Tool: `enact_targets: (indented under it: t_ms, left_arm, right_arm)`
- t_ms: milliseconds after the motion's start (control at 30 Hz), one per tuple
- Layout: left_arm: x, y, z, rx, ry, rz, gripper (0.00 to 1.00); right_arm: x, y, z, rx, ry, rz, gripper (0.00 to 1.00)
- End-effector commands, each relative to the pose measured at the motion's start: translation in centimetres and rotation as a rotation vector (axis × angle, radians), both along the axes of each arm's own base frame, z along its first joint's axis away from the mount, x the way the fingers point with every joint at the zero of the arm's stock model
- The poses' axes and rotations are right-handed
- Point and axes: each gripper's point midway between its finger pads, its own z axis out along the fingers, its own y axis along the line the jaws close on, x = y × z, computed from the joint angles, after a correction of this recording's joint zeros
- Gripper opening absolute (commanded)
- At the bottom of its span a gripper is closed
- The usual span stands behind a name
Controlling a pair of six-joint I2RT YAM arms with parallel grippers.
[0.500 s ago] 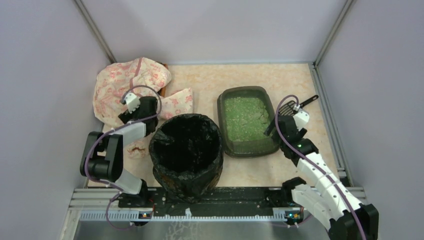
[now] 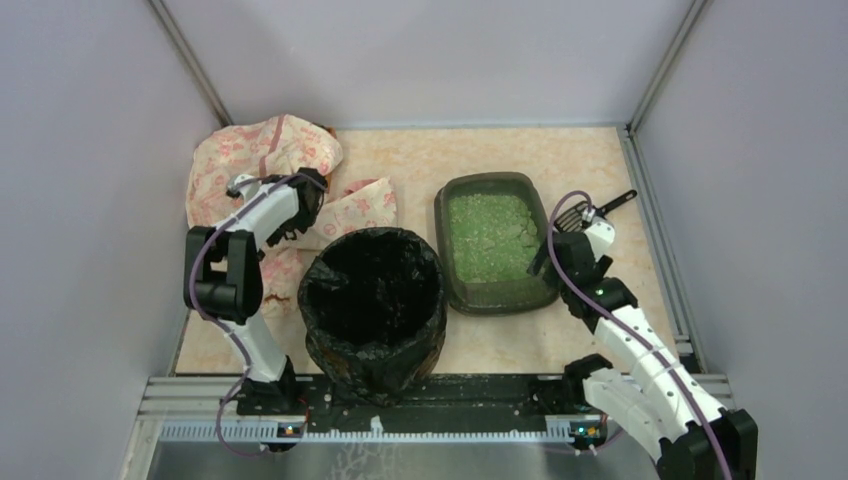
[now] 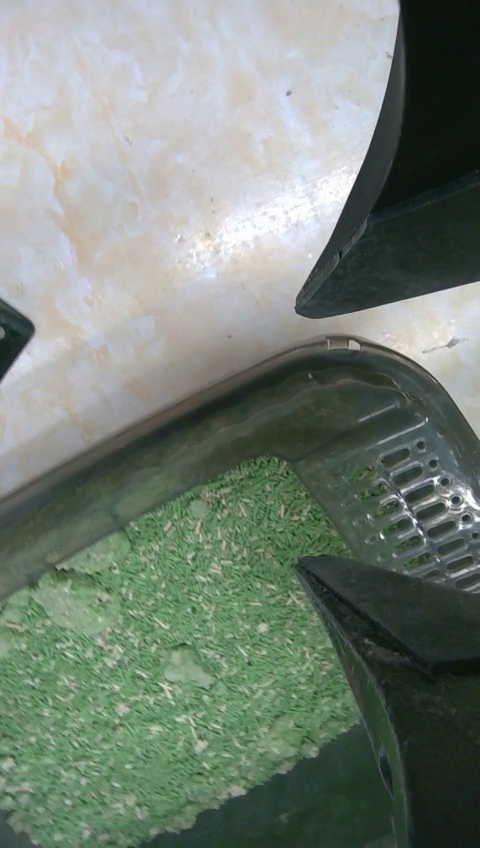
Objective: Clean the litter box
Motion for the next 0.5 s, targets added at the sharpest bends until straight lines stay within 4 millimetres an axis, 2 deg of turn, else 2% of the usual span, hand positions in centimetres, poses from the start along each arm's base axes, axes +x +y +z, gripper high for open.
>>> enact_targets:
  t_ms: [0,100,267,367,467]
  left_arm:
    - [-2.0,1.0,2.3,0.097,-0.002,0.089,0.99]
    - [-1.0,1.0,3.0,0.107,0.005,0.076,0.99]
    - [-0.2,-0.3,3.7,-0.007,-0.028,0.081,0.99]
    - [0.5,-1.2,5.4,-0.076,-0.087,0.061,0.99]
    - [2.1,-1.9,8.1,-0.126,-0.140,-0.007,0.99]
  right_arm:
    - [1.4,2.1,2.0,0.029,-0.069,0.126,0.92]
    - [1.7,3.6,3.1,0.050,-0.081,0.226,0.98]
    - [1.9,4.2,5.1,0.028,-0.103,0.295,0.98]
    - [2.1,4.3,5.9,0.024,-0.121,0.311,0.98]
    - [2.2,5.0,6.2,0.046,-0.123,0.338,0.98]
